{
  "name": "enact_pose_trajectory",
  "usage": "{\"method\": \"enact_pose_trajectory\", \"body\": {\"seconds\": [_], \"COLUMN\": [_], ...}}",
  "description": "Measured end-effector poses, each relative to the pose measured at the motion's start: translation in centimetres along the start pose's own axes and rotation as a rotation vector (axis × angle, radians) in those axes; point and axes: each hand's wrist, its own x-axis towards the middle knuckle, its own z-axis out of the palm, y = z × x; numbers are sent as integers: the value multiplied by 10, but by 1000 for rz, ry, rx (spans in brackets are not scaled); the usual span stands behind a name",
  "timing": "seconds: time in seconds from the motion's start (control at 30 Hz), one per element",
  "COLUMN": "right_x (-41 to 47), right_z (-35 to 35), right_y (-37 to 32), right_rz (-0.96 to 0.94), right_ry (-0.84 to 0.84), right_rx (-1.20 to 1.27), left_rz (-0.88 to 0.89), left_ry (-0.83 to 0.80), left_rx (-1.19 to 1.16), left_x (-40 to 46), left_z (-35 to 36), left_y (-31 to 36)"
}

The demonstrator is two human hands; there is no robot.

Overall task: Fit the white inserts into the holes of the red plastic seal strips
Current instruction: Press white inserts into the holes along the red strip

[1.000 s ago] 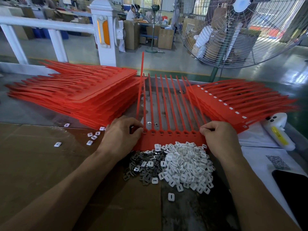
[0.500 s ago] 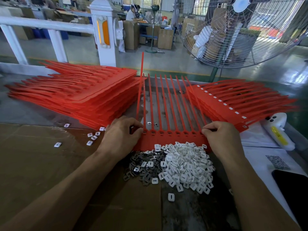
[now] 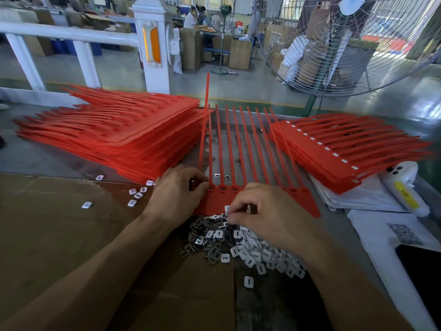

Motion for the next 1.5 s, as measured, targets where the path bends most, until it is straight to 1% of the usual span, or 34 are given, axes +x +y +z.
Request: {"method": "enact_pose_trajectory", "body": {"seconds": [0.1, 0.17, 0.37, 0.43, 0.53, 0.63, 0.73, 0.83, 0.9, 1.0, 1.07, 1.13, 1.5], "right_x": [2, 2, 2, 1, -2, -3, 0, 2, 0, -5, -4, -3, 2], "right_z": [3, 6, 8, 6, 1, -2, -7, -20, -30, -38, -39, -38, -35], "right_y": [-2, -2, -3, -2, -4, -2, 7, 33, 56, 86, 98, 103, 105], "right_rz": [-53, -65, -78, -89, -88, -74, -9, 153, 264, 417, 483, 504, 489], "right_ry": [-48, -45, -18, -27, -18, 80, 213, 369, 467, 532, 565, 586, 631], "right_rx": [-98, -140, -157, -127, 4, 101, 171, 204, 164, 98, 82, 63, 17], "left_rz": [-3, -8, -19, -24, -30, -32, -28, -29, -32, -32, -35, -37, -26], "left_ry": [8, 5, -14, -22, -30, -33, -33, -34, -30, -18, -18, -18, -11], "left_rx": [1, 1, 2, -2, 6, 10, 2, -7, -4, -10, -5, -2, -11], "left_x": [0, 0, -1, -1, -1, -1, -2, -1, -1, -1, -1, -1, 0], "left_z": [0, 0, -2, -2, -3, -2, -2, -2, -1, -1, -1, 0, 0], "left_y": [1, 1, 3, 3, 4, 5, 5, 4, 4, 2, 2, 3, 3]}}
